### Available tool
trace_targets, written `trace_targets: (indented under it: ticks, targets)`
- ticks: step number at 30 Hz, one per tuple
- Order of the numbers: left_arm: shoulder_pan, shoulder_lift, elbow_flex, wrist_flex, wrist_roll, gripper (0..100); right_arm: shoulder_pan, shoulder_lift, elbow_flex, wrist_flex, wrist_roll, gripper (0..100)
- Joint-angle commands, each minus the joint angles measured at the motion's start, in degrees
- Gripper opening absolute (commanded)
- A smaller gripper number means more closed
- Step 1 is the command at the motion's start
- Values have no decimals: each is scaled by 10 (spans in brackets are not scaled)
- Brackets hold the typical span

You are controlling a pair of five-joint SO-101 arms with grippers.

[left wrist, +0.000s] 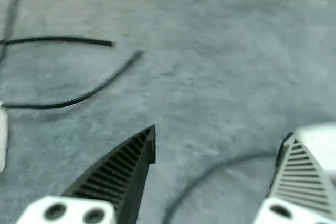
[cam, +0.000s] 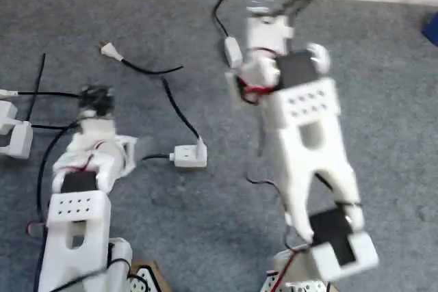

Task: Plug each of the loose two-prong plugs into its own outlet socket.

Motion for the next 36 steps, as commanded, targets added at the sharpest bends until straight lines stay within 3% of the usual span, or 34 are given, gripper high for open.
trace_targets:
  ticks: [1, 7, 15, 19, 26, 36]
  targets:
    - [88, 0, -131, 190, -42, 364, 7, -109, 187, 1, 112, 343]
    - [185, 27, -274, 388, -163, 364, 18, -333, 497, -137, 238, 343]
    - [154, 275, -343, 367, -324, 312, 18, -563, 787, -221, 259, 343]
    - [141, 410, -429, 333, -360, 249, 18, -597, 828, -221, 258, 343]
    - [188, 555, -571, 333, -380, 265, 18, -608, 835, -234, 242, 343]
    - [224, 710, -651, 330, -379, 263, 18, -611, 839, -233, 242, 343]
